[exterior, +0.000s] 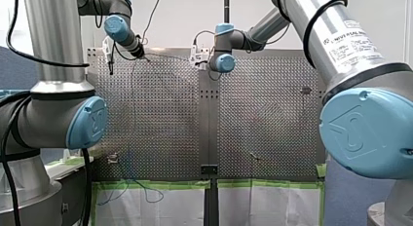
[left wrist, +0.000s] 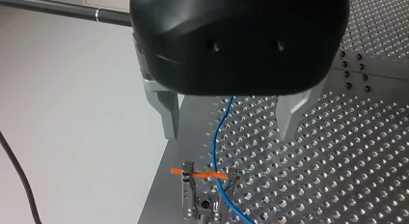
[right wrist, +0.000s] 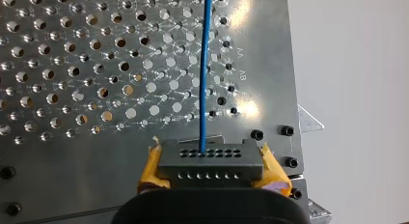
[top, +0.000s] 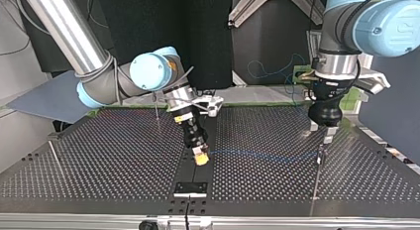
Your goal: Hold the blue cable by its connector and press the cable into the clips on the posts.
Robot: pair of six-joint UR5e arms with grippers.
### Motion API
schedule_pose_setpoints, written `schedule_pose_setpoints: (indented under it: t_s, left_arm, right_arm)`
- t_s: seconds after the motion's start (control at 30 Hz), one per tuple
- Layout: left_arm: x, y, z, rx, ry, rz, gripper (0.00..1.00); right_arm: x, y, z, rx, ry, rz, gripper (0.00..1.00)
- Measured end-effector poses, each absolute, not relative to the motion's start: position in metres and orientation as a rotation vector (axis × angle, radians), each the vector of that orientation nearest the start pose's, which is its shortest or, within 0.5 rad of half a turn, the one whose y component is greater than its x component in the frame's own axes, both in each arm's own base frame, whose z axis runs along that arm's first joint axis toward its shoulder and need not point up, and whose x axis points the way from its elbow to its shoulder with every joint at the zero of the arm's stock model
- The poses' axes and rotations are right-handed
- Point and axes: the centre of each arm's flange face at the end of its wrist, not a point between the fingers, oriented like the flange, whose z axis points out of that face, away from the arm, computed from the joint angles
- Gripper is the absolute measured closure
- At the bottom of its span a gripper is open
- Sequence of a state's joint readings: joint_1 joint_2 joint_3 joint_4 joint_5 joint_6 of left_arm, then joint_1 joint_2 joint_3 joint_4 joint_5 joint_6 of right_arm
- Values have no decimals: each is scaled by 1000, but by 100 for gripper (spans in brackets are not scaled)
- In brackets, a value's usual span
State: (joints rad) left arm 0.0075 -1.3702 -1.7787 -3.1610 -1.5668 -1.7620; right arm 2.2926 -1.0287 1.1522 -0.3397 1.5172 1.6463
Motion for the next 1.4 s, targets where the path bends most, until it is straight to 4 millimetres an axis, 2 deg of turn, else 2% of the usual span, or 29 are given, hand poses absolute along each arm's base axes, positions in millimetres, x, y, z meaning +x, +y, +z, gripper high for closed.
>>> schedule_pose_setpoints:
  t_s: [0.53, 1.03, 1.4]
  left_arm:
    - [398, -124, 471, -231, 1617, -30, 0]
    - [394, -129, 473, -222, 1614, -30, 0]
    - [394, -147, 495, -58, 1594, -46, 0]
  right_arm:
    - [584, -454, 402, 1531, -699, 1951, 100]
    - [584, -454, 401, 1536, -701, 1948, 100]
    - [581, -456, 400, 1542, -710, 1934, 100]
